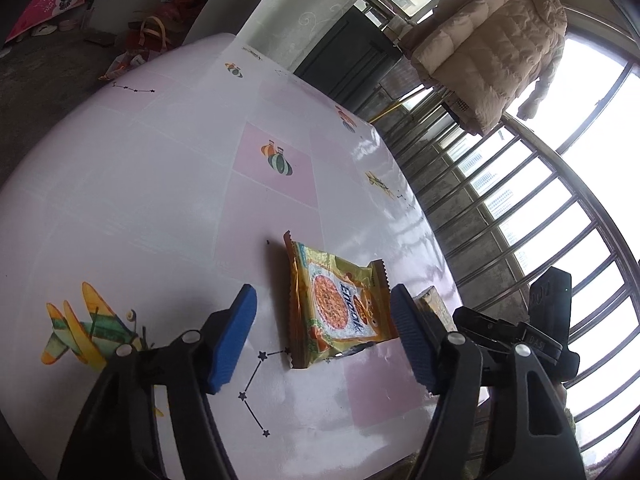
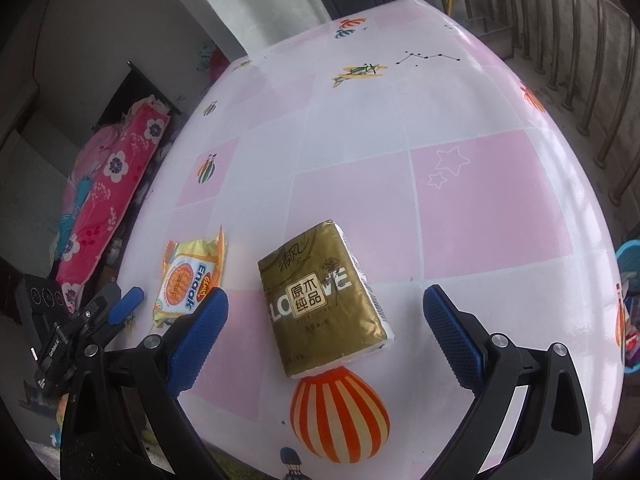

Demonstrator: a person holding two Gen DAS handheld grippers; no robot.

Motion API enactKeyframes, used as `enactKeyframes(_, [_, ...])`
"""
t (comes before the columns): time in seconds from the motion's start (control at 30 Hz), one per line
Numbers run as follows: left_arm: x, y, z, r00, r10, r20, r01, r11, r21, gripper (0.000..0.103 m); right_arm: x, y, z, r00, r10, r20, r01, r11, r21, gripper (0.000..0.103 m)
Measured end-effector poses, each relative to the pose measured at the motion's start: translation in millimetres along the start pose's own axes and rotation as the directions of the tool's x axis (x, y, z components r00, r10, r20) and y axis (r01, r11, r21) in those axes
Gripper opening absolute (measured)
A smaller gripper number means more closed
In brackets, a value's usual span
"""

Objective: Collect trash
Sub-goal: 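Grasp the yellow Enaak packet with the left tool, then grasp the gold LOVE tissue pack with the right tool while the left tool holds the packet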

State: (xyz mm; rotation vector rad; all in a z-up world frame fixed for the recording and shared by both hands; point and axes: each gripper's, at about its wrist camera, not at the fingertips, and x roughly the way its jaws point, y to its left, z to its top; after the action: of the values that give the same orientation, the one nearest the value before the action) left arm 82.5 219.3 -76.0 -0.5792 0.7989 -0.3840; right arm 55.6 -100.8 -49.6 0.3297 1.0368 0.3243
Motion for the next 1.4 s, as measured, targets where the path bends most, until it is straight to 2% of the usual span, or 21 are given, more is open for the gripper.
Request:
enactKeyframes(0.1, [9.4, -6.8, 4.1, 1.0, 0.012, -0.024, -0.012, 0.999, 0.031, 0.05, 2.6, 7.7, -0.4, 1.0, -0.027, -0.004, 0.027, 0.998, -0.059, 0.088])
enactKeyframes(0.27, [30.5, -15.0, 5.8, 0.987, 0.14, -0.081, -0.13, 0.985, 0.114, 0.036, 15.4, 19.5, -2.2, 0.995, -0.092, -0.025, 0.088, 0.986, -0.145, 0.079])
enactKeyframes(0.37, [40.0, -14.3, 5.1, 0.977, 0.184, -0.105, -0.169, 0.976, 0.136, 0.028, 20.6, 23.1, -4.9, 0.992, -0.12, -0.032, 0.112, 0.977, -0.18, 0.074])
enactKeyframes(0.53, [44.5, -17.6, 1.6, 0.967, 0.238, -0.087, -0.216, 0.954, 0.206, 0.015, 28.7, 29.9, -7.5, 0.983, -0.18, -0.033, 0.166, 0.953, -0.252, 0.07])
enactKeyframes(0.7, [46.4, -20.5, -0.8, 0.963, 0.262, -0.069, -0.239, 0.941, 0.24, 0.01, 31.5, 32.0, -7.6, 0.968, -0.249, -0.008, 0.235, 0.925, -0.299, 0.056])
enactKeyframes(0.97, [34.3, -21.0, 6.0, 0.973, 0.229, -0.027, -0.218, 0.951, 0.217, 0.007, 29.3, 36.7, -9.4, 0.963, -0.269, -0.005, 0.253, 0.914, -0.316, 0.054])
enactKeyframes(1.4, [15.5, -26.6, 15.1, 0.978, 0.204, 0.04, -0.208, 0.957, 0.202, 0.007, 8.1, 28.6, -0.8, 0.975, -0.22, 0.033, 0.221, 0.943, -0.249, 0.053])
